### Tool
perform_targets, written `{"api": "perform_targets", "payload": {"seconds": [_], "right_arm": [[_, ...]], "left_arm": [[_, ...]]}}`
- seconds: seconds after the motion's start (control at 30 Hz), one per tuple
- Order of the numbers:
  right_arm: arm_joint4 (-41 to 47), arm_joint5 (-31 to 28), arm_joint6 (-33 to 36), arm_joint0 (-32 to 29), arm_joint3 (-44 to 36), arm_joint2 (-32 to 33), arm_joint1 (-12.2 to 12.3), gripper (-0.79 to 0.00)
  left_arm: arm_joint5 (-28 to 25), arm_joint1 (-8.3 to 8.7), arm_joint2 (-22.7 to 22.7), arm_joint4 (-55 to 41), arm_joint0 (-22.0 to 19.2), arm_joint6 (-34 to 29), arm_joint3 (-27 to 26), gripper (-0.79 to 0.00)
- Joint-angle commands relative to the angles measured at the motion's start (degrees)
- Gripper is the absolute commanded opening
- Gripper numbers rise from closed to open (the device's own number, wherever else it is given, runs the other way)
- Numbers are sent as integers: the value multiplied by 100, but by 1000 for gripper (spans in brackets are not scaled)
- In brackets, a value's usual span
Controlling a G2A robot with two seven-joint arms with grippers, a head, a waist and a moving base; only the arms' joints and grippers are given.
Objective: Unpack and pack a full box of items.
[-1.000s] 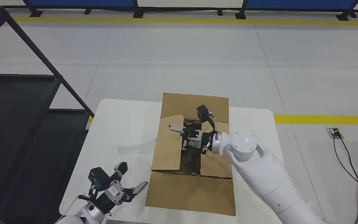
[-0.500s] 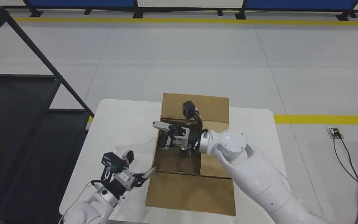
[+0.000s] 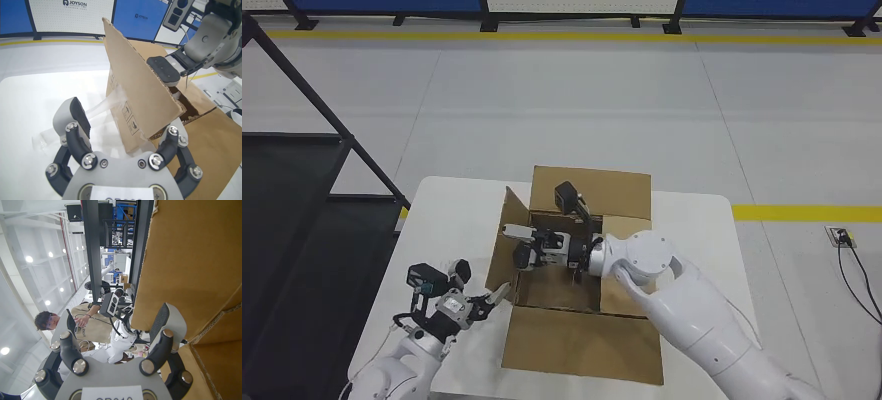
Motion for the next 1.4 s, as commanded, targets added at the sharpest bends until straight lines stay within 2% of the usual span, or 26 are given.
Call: {"api": "perform_targets", "payload": {"seconds": [0.0,0.23,0.47,0.97,1.17,1.37], "right_arm": [[-77,-45,49,-147,-190,210,72,0],[-300,5,356,-820,-947,1257,408,0],[-346,62,604,-1522,-1516,2240,670,0],[-145,-106,1044,-2307,-2086,3266,925,0],[-73,-130,1135,-2508,-2247,3485,990,0],[-124,-38,1234,-2558,-2233,3515,1037,0]], "left_arm": [[-102,13,-148,-203,56,-14,34,0],[-418,58,-541,-564,217,-72,233,0],[-422,79,-686,-607,200,-107,569,0],[-346,104,-806,-623,142,-177,1110,0],[-337,118,-930,-563,235,-33,914,0],[29,107,-1115,-247,517,465,37,0]]}}
